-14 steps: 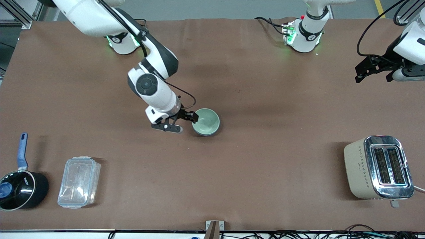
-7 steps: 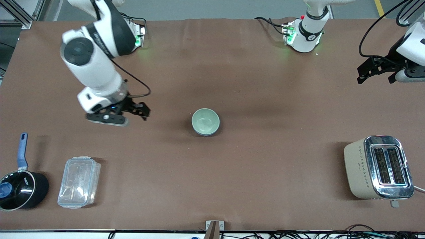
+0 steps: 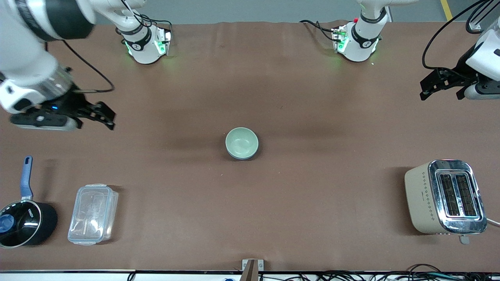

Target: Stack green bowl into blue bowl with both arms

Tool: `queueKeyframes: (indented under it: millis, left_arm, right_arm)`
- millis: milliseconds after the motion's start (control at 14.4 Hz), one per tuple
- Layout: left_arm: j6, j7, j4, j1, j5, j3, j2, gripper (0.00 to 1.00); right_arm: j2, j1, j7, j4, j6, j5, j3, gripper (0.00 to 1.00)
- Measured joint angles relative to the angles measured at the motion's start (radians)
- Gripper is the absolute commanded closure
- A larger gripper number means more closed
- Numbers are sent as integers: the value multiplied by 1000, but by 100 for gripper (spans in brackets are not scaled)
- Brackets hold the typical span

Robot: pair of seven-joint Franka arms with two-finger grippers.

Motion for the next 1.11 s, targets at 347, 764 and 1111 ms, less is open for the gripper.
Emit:
queueKeyframes:
  millis: [347, 764, 1111]
  left_arm:
    - [0, 0, 2, 0, 0, 0, 1, 0]
    - [0, 0, 3, 0, 0, 0, 1, 0]
    - [0, 0, 15, 0, 0, 1, 1, 0]
  right_arm:
    - [-26, -12, -90, 85, -151, 13, -114, 0]
    - [-19, -28, -90, 213, -259, 3, -116, 0]
    - [16, -24, -90, 238, -327, -6, -108, 0]
